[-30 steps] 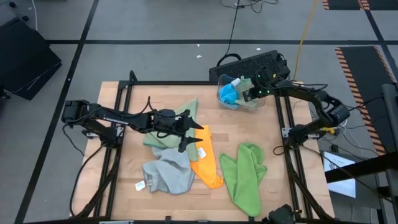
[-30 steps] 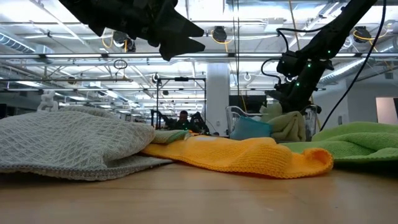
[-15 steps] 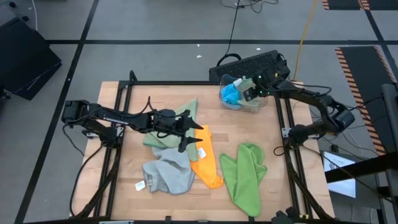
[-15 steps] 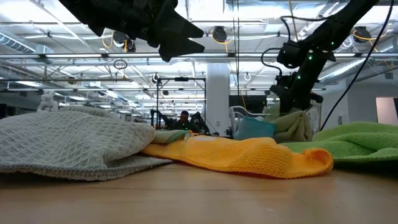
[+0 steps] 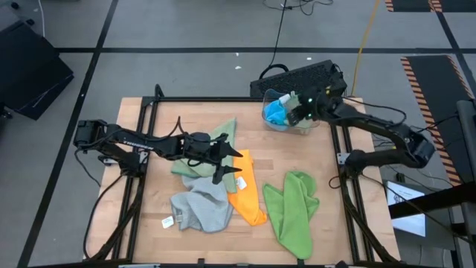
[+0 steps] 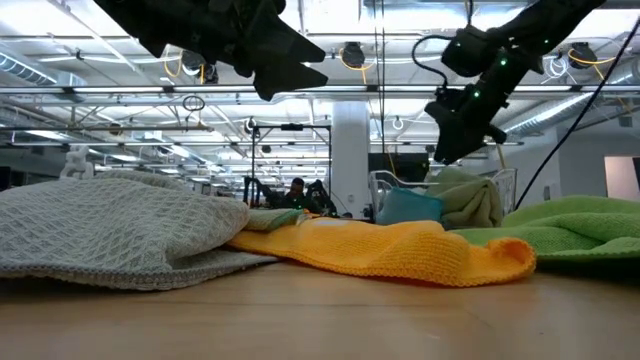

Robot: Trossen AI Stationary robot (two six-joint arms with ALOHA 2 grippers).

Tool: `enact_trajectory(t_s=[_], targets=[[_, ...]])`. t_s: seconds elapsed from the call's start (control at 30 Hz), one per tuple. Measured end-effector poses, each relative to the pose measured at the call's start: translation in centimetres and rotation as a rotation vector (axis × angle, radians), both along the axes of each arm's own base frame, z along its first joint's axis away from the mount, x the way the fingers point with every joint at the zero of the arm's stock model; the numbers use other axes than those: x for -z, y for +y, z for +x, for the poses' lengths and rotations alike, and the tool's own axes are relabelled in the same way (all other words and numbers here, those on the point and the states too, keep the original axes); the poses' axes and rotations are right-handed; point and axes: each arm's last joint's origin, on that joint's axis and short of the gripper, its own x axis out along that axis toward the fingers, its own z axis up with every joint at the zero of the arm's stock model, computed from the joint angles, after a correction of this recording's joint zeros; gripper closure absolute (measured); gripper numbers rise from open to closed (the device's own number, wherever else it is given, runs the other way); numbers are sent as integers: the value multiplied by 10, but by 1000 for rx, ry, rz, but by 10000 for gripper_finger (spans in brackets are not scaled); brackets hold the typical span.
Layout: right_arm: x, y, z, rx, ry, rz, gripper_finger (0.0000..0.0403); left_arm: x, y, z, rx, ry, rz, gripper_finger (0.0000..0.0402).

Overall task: Fold microfiber towels
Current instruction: Put the right light green microfiber towel into the transparent bin

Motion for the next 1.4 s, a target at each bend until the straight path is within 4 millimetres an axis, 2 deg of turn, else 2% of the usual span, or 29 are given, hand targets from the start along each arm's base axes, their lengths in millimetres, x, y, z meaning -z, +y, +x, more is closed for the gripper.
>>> enact_trajectory(t_s=[0.1, 0.23, 0.43, 0.63, 0.97, 1.33, 1.4], targets=[[4, 2, 12, -29, 81, 0, 340, 0, 0, 0, 1, -1, 1, 144], [-11, -11, 30, -82, 217, 56, 395, 0, 0, 0, 2, -2, 4, 144], [-24, -48, 43, -119, 547, 209, 391, 0, 0, 0, -2, -5, 20, 144], [2, -72, 39, -146, 715, 339, 397, 0, -3, 0, 2, -1, 5, 144], [34, -82, 36, -99, 875, 396, 397, 0, -12, 0, 32, -2, 14, 144], [70, -76, 29, -133, 846, 409, 397, 1, -12, 0, 30, 5, 6, 144], [68, -75, 30, -137, 839, 393, 397, 1, -12, 0, 30, 5, 6, 144]])
